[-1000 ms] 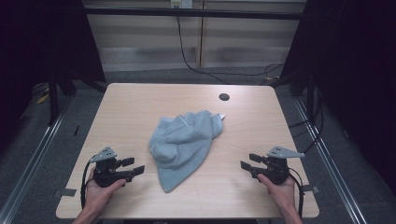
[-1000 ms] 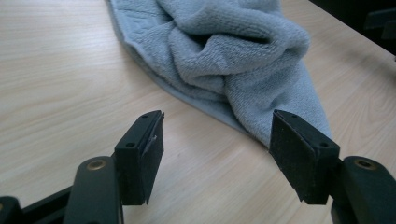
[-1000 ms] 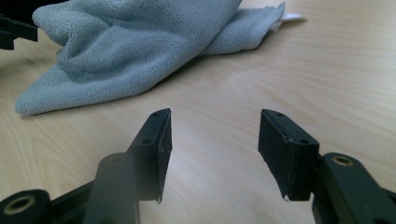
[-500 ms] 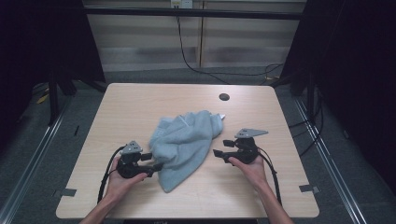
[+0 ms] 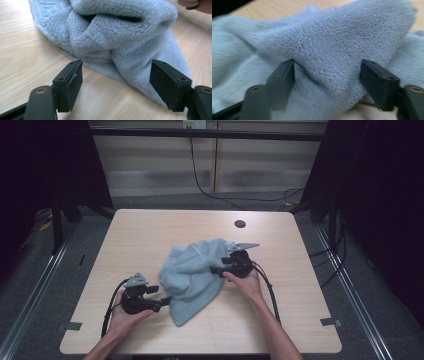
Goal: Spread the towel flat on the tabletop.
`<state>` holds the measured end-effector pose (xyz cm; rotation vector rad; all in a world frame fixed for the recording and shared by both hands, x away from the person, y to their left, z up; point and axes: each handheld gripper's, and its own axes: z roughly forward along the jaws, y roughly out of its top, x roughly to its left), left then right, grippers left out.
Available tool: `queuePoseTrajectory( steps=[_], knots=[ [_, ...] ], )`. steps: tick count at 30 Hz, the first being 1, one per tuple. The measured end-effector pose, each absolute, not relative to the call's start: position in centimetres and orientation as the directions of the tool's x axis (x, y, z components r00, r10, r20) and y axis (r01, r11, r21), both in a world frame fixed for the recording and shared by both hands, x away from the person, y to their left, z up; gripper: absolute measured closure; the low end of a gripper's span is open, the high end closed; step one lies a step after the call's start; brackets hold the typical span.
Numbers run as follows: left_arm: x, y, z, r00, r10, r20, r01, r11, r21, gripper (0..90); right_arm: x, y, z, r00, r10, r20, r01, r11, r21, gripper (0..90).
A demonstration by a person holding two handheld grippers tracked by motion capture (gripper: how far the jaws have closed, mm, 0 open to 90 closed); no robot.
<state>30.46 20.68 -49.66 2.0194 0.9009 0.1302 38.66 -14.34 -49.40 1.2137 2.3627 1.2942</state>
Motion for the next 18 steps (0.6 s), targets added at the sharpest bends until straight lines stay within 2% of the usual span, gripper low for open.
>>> queuePoseTrajectory(
  steps=[1, 2, 3, 7, 9, 18],
  knots=[
    [30.4, 20.8, -49.6, 0.73, 0.642, -0.236, 0.545, -0.337, 0.768, 28.0, 38.7, -13.6, -49.9, -0.65, 0.738, 0.18, 0.56, 0.305, 0.771, 48.1],
    [30.4, 21.0, -49.3, 0.727, 0.646, -0.231, 0.534, -0.322, 0.781, 28.2, 38.7, -13.5, -50.0, -0.652, 0.735, 0.186, 0.563, 0.304, 0.769, 54.3],
    [30.4, 21.0, -49.3, 0.727, 0.646, -0.231, 0.534, -0.322, 0.781, 28.3, 38.7, -13.5, -50.0, -0.652, 0.735, 0.186, 0.563, 0.304, 0.769, 54.3],
    [30.3, 22.0, -48.4, 0.714, 0.659, -0.236, 0.519, -0.272, 0.81, 28.0, 37.7, -13.4, -50.5, -0.683, 0.712, 0.164, 0.54, 0.342, 0.769, 70.4],
    [30.2, 22.5, -48.1, 0.706, 0.665, -0.244, 0.513, -0.243, 0.823, 28.1, 36.7, -13.1, -50.4, -0.707, 0.686, 0.173, 0.536, 0.361, 0.763, 73.8],
    [30.0, 23.4, -46.9, 0.713, 0.646, -0.273, 0.492, -0.182, 0.852, 29.0, 32.0, -13.3, -50.2, -0.79, 0.592, 0.159, 0.489, 0.452, 0.746, 78.4]
  ],
)
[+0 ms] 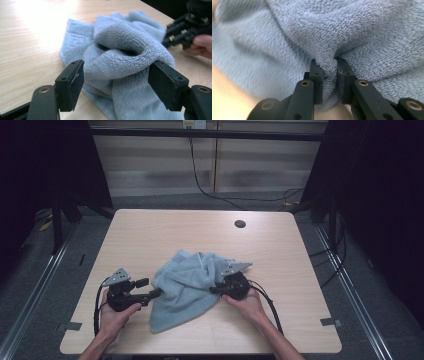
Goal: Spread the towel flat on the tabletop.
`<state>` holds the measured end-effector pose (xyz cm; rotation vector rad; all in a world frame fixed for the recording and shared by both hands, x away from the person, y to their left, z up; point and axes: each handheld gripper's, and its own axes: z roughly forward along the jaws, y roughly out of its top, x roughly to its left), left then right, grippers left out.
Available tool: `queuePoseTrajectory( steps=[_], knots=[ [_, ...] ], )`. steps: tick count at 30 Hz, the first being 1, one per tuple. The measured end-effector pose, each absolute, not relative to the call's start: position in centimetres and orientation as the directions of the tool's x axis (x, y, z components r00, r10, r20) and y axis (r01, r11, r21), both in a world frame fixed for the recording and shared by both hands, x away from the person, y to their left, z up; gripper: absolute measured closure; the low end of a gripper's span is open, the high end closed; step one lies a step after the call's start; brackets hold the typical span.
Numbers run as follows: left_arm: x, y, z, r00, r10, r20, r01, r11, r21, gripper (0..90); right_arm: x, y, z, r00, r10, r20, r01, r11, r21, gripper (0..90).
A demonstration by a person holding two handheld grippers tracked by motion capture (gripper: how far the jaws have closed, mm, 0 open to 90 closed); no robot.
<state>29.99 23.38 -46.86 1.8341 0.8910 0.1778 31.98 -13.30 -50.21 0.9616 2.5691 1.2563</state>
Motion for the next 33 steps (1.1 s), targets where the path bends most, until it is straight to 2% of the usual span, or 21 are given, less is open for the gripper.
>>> queuePoseTrajectory(
  steps=[6, 9, 11, 12, 13, 16, 17, 21, 23, 26, 27, 28, 29, 31, 33],
  knots=[
    [29.8, 23.1, -45.4, 0.733, 0.607, -0.306, 0.467, -0.121, 0.876, 31.3, 28.5, -14.1, -50.1, -0.82, 0.548, 0.168, 0.47, 0.475, 0.744, 78.6],
    [29.9, 22.7, -45.1, 0.753, 0.584, -0.304, 0.46, -0.137, 0.877, 33.2, 27.1, -14.6, -49.9, -0.826, 0.54, 0.163, 0.465, 0.49, 0.737, 78.6],
    [30.2, 22.7, -45.2, 0.752, 0.564, -0.342, 0.476, -0.106, 0.873, 34.1, 26.4, -15.0, -49.9, -0.825, 0.538, 0.175, 0.471, 0.482, 0.739, 78.4],
    [30.4, 22.8, -45.3, 0.75, 0.557, -0.357, 0.481, -0.088, 0.873, 35.8, 26.1, -15.2, -49.9, -0.825, 0.536, 0.177, 0.472, 0.482, 0.738, 78.4],
    [30.6, 22.7, -45.4, 0.749, 0.557, -0.358, 0.484, -0.092, 0.87, 43.5, 25.8, -15.5, -49.7, -0.826, 0.537, 0.172, 0.469, 0.485, 0.738, 77.6],
    [31.1, 21.3, -46.9, 0.763, 0.554, -0.333, 0.509, -0.198, 0.838, 45.7, 25.8, -15.8, -49.7, -0.824, 0.539, 0.177, 0.472, 0.479, 0.74, 75.7],
    [31.2, 19.9, -48.2, 0.787, 0.528, -0.32, 0.519, -0.285, 0.806, 54.2, 25.8, -15.9, -49.6, -0.82, 0.542, 0.185, 0.479, 0.472, 0.74, 71.6],
    [31.0, 18.4, -49.3, 0.803, 0.516, -0.297, 0.524, -0.374, 0.765, 59.7, 25.9, -16.2, -49.2, -0.807, 0.573, 0.147, 0.474, 0.477, 0.74, 67.0],
    [30.4, 18.1, -49.7, 0.813, 0.49, -0.315, 0.528, -0.39, 0.755, 59.9, 26.1, -16.8, -49.1, -0.789, 0.6, 0.131, 0.484, 0.476, 0.734, 65.3],
    [29.1, 17.7, -49.6, 0.833, 0.467, -0.297, 0.506, -0.425, 0.751, 59.9, 26.4, -17.9, -49.2, -0.767, 0.624, 0.151, 0.508, 0.446, 0.737, 63.0],
    [28.7, 17.7, -49.5, 0.837, 0.46, -0.297, 0.504, -0.433, 0.747, 59.5, 26.3, -18.2, -48.9, -0.757, 0.635, 0.156, 0.517, 0.435, 0.737, 57.8],
    [28.3, 17.6, -49.4, 0.837, 0.457, -0.3, 0.505, -0.437, 0.744, 59.5, 26.3, -18.2, -48.9, -0.757, 0.635, 0.156, 0.517, 0.435, 0.737, 57.8],
    [28.0, 17.7, -49.2, 0.835, 0.457, -0.305, 0.51, -0.439, 0.739, 57.3, 26.0, -18.5, -48.4, -0.752, 0.64, 0.156, 0.515, 0.423, 0.746, 54.1],
    [27.6, 17.8, -48.6, 0.837, 0.452, -0.308, 0.513, -0.455, 0.728, 55.4, 25.9, -18.8, -48.0, -0.745, 0.646, 0.166, 0.518, 0.404, 0.754, 53.3],
    [27.7, 18.3, -47.2, 0.855, 0.431, -0.287, 0.479, -0.446, 0.756, 52.6, 25.9, -19.5, -47.0, -0.729, 0.659, 0.187, 0.518, 0.351, 0.78, 52.1]
  ],
)
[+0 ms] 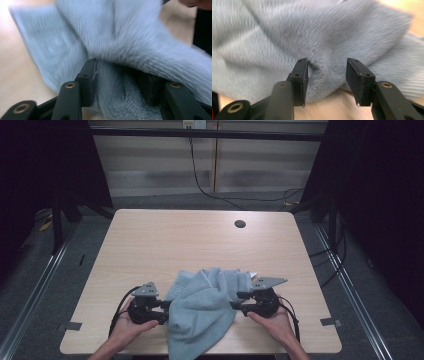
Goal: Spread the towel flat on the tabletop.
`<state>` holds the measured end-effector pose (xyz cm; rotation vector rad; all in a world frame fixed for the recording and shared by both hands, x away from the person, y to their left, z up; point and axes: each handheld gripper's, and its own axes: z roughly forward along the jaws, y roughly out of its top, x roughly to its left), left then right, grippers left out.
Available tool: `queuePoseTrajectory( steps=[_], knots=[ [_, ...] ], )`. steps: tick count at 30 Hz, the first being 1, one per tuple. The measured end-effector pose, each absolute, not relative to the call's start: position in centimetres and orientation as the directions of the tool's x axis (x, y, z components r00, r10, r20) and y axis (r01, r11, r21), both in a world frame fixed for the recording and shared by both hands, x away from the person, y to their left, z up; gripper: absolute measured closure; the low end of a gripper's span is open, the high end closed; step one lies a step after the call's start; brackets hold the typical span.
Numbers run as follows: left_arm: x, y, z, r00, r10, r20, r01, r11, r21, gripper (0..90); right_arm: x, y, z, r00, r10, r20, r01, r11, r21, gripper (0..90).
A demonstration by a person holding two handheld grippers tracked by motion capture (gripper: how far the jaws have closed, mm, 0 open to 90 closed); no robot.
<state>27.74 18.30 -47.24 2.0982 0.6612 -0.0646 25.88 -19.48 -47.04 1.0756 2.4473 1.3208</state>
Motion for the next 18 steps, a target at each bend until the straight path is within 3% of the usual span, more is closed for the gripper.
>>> queuePoseTrajectory(
  steps=[6, 11, 13, 18],
  knots=[
    [31.1, 17.6, -45.5, 0.841, 0.469, -0.269, 0.474, -0.398, 0.786, 53.6, 29.2, -18.8, -44.8, -0.707, 0.682, 0.188, 0.491, 0.282, 0.824, 52.2],
    [34.1, 16.0, -46.6, 0.8, 0.498, -0.334, 0.534, -0.34, 0.774, 53.7, 32.9, -17.0, -43.8, -0.708, 0.677, 0.201, 0.487, 0.263, 0.833, 52.2],
    [34.4, 15.8, -47.5, 0.781, 0.516, -0.351, 0.562, -0.334, 0.757, 53.6, 35.3, -15.4, -44.9, -0.696, 0.694, 0.184, 0.519, 0.31, 0.797, 52.0],
    [33.0, 17.3, -47.8, 0.806, 0.489, -0.333, 0.545, -0.394, 0.74, 49.7, 36.3, -14.8, -48.3, -0.641, 0.746, 0.183, 0.607, 0.347, 0.715, 46.7]
  ],
)
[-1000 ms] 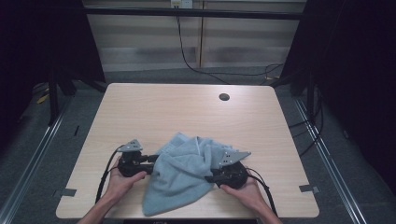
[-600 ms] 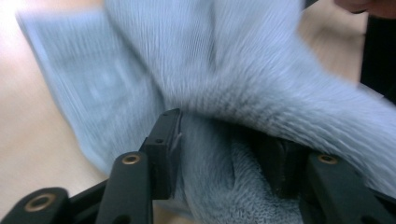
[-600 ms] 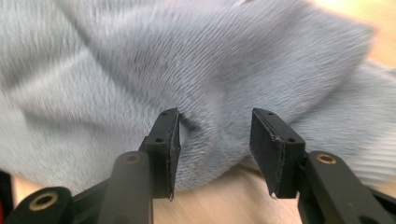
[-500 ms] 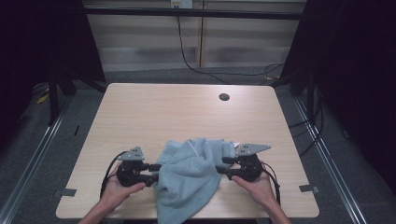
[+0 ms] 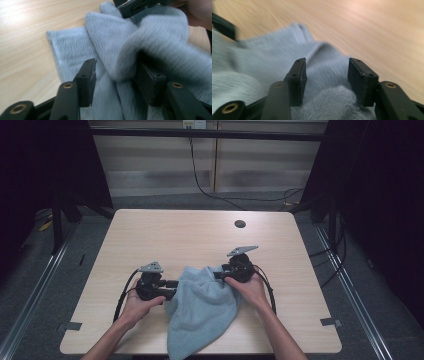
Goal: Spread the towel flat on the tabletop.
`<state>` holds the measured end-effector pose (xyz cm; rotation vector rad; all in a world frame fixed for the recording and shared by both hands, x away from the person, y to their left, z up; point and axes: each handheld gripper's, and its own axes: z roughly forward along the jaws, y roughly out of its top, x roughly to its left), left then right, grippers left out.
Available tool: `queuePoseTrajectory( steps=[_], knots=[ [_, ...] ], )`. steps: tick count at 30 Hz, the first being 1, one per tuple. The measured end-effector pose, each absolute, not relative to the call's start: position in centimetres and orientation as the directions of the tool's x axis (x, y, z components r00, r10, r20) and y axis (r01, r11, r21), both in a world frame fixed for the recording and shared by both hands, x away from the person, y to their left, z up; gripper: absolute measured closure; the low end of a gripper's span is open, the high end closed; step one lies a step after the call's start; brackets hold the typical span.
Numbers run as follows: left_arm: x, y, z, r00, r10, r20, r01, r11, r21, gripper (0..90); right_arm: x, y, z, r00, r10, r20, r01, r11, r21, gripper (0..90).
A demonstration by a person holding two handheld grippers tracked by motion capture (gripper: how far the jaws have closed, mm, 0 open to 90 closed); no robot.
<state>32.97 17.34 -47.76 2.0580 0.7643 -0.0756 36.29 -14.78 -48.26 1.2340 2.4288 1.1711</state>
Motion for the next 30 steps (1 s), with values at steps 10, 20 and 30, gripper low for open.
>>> queuePoseTrajectory(
  steps=[10, 20, 30],
  knots=[
    [34.7, 19.4, -48.2, 0.719, 0.613, -0.329, 0.6, -0.308, 0.738, 44.5, 35.4, -14.2, -50.0, -0.7, 0.688, 0.19, 0.587, 0.403, 0.702, 31.2],
    [34.8, 17.5, -49.4, 0.756, 0.546, -0.361, 0.594, -0.339, 0.73, 28.3, 34.5, -10.9, -49.5, -0.78, 0.607, 0.151, 0.52, 0.495, 0.696, 66.4],
    [34.4, 15.5, -50.3, 0.799, 0.455, -0.394, 0.58, -0.406, 0.707, 54.2, 34.4, -10.7, -49.3, -0.783, 0.6, 0.165, 0.502, 0.453, 0.737, 71.3]
  ],
)
